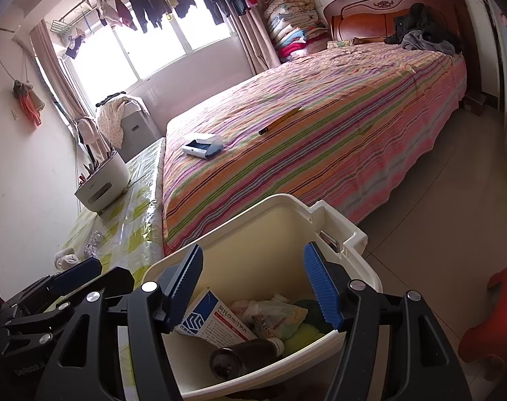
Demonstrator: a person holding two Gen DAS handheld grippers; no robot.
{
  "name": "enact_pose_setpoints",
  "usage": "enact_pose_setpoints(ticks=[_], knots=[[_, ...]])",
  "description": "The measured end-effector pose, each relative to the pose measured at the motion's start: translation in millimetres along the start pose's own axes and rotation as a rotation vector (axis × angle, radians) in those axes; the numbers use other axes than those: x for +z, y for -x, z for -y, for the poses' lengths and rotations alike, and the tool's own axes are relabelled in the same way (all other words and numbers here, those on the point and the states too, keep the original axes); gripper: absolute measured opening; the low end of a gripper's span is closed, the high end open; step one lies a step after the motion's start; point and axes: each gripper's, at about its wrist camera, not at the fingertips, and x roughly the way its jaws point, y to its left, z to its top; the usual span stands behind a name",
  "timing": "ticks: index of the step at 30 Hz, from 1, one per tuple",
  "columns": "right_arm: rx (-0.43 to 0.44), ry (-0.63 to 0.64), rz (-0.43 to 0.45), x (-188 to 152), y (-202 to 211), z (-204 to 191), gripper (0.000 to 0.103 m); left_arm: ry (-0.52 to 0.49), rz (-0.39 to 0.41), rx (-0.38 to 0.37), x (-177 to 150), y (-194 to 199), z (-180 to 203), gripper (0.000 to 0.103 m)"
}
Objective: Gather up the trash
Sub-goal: 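Lower the bottle and bag into the bin and open both tools, then withdraw both open tools from the bin back toward the table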
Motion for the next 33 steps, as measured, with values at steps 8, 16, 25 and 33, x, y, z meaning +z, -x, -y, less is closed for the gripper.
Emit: enact_pose_setpoints(ticks=[8,16,25,33], knots=[[0.011,0.002,0.003,1.9,-1.6,-9.5,0.062,0.016,0.002,0.008,-1.0,5.8,-10.5,0.078],[0.027,0.018,-0.001,0.3,-5.3,-28.2,0.062,0.055,0.001,0.013,-1.2,15.2,-30.1,0.078],[0.057,0.031,-0.016,-4.0,-12.4,-52.8,0.062,0.132,0.009,0.041,-0.9,28.1,-66.7,0.08],[0.093,0.065,-0.057,-10.6,-24.3,-84.8,0.062,0.212,0.014,0.096,-7.3,42.6,-112.6,0.081]])
